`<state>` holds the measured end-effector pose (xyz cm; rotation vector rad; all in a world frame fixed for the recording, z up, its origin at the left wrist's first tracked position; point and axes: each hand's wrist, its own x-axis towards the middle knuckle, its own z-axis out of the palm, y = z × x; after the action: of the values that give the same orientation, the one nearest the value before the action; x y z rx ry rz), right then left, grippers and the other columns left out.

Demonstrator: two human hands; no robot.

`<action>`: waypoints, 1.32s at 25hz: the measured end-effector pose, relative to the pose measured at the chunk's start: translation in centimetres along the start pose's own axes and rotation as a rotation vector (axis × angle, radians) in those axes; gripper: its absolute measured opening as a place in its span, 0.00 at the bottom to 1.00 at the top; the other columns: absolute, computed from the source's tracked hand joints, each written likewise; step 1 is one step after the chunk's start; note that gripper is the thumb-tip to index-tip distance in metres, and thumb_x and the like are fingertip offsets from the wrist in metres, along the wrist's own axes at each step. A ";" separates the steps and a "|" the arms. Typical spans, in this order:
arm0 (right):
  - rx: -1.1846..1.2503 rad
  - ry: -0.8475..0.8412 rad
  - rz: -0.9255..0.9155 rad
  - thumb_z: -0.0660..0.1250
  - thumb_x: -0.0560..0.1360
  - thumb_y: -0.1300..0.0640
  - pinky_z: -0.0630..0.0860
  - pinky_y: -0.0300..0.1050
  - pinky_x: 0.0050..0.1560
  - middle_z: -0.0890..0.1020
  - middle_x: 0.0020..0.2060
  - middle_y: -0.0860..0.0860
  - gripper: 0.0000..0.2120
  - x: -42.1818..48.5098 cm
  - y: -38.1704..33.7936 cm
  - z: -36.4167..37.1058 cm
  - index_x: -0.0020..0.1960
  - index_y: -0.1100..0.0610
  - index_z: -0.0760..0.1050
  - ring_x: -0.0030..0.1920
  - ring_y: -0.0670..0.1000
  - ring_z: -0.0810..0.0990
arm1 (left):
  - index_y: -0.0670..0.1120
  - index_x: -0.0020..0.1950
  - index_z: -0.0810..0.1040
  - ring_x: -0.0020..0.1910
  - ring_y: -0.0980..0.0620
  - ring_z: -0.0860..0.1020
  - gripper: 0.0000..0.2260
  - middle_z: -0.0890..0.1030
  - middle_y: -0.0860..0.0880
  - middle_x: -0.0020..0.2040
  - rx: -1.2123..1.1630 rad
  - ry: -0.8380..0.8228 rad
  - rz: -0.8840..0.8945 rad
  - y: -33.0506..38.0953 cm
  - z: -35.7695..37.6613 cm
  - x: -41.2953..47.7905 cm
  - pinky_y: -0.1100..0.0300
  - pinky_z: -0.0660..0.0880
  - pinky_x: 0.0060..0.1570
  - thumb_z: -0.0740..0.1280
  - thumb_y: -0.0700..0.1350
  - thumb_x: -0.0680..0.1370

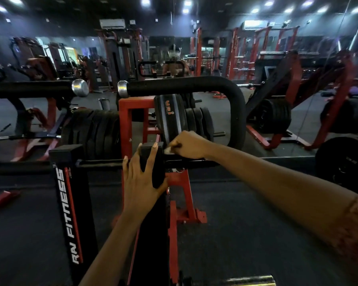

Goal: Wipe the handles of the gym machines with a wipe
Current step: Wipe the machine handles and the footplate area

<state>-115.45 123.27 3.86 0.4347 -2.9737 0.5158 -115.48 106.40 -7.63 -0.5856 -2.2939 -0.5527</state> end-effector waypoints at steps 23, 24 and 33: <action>-0.431 0.069 -0.178 0.56 0.79 0.57 0.62 0.25 0.51 0.78 0.58 0.48 0.17 -8.2 4.7 -2.5 0.67 0.50 0.69 0.50 0.42 0.77 | 0.53 0.75 0.52 0.75 0.43 0.48 0.39 0.49 0.39 0.75 -0.075 0.058 0.034 0.5 -0.3 -1.0 0.42 0.47 0.70 0.71 0.52 0.71; -0.449 0.126 -0.249 0.55 0.79 0.55 0.64 0.25 0.53 0.76 0.59 0.46 0.18 -8.5 3.9 -1.1 0.68 0.49 0.68 0.51 0.42 0.77 | 0.52 0.75 0.53 0.75 0.42 0.47 0.37 0.48 0.39 0.75 -0.045 0.075 0.051 0.9 -0.4 -1.3 0.41 0.47 0.70 0.70 0.53 0.72; -0.685 0.480 -0.471 0.55 0.77 0.63 0.62 0.50 0.69 0.77 0.61 0.58 0.17 -11.9 9.2 2.3 0.63 0.61 0.73 0.64 0.55 0.74 | 0.48 0.74 0.58 0.75 0.45 0.53 0.28 0.61 0.42 0.74 0.131 0.003 0.382 6.1 -0.2 2.8 0.48 0.38 0.74 0.57 0.55 0.76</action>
<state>-106.87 133.88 -2.86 0.7581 -2.2703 -0.3848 -113.90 111.91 -4.20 -0.9272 -2.1212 -0.2167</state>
